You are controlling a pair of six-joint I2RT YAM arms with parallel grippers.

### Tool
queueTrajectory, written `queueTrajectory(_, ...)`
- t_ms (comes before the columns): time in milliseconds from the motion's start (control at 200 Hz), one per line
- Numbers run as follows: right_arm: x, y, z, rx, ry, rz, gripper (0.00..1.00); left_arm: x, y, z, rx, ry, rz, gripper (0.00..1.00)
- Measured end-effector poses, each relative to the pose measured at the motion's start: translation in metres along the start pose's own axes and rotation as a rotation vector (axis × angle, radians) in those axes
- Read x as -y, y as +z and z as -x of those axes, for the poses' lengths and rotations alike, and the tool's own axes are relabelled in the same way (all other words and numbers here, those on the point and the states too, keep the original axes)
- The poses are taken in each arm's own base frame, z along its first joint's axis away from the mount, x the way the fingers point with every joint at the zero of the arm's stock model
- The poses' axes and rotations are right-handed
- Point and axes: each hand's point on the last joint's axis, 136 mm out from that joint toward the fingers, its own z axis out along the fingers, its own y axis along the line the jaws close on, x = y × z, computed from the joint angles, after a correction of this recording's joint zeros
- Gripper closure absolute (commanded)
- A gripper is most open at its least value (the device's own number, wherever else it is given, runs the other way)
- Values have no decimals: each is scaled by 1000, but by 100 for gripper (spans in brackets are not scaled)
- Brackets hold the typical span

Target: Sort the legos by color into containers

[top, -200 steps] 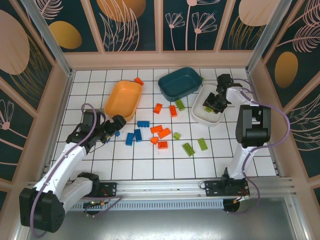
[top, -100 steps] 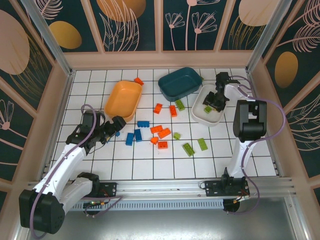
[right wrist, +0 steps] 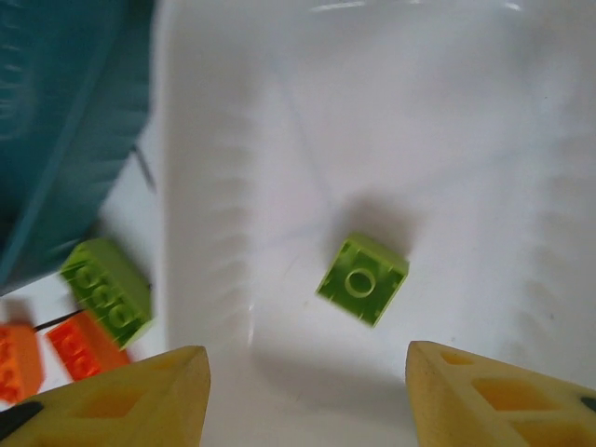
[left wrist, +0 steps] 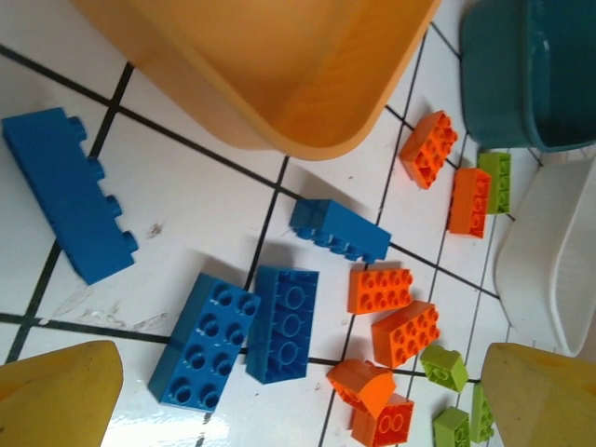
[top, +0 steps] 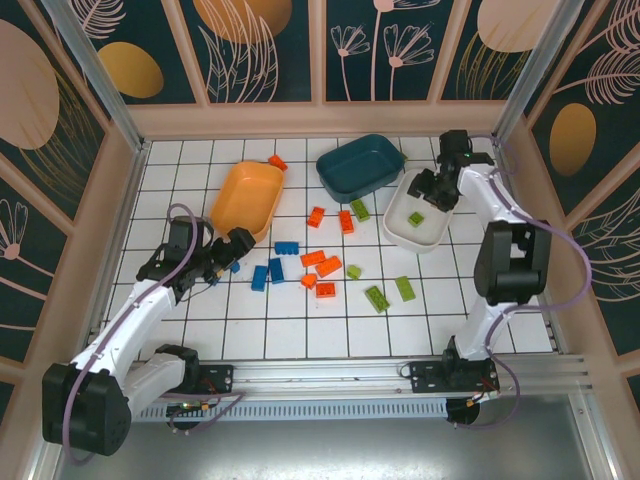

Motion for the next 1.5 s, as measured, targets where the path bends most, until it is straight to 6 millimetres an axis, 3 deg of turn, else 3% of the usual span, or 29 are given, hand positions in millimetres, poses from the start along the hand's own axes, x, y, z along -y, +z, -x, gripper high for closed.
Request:
queueTrajectory(160,-16,-21,-29,-5,-56,26,42,8,2,0,0,16,-27,1)
queueTrajectory(370,-22,-24,-79,-82,-140,22,42,17,6,-7,-18,45,-51,2)
queueTrajectory(646,-24,-26,-140,-169,-257,13,42,34,11,-31,-67,111,-81,2)
queueTrajectory(736,-21,-24,-163,-211,-290,4,43,40,13,-39,-79,134,-90,2)
queueTrajectory(916,5,-16,-201,-287,-285,-44,44,49,20,-54,-105,170,-97,1)
queueTrajectory(1126,32,-4,-224,-332,-260,-110,44,63,26,-56,-108,192,-106,1)
queueTrajectory(1501,45,21,-234,-374,-237,-144,44,72,27,-52,-93,192,-124,1)
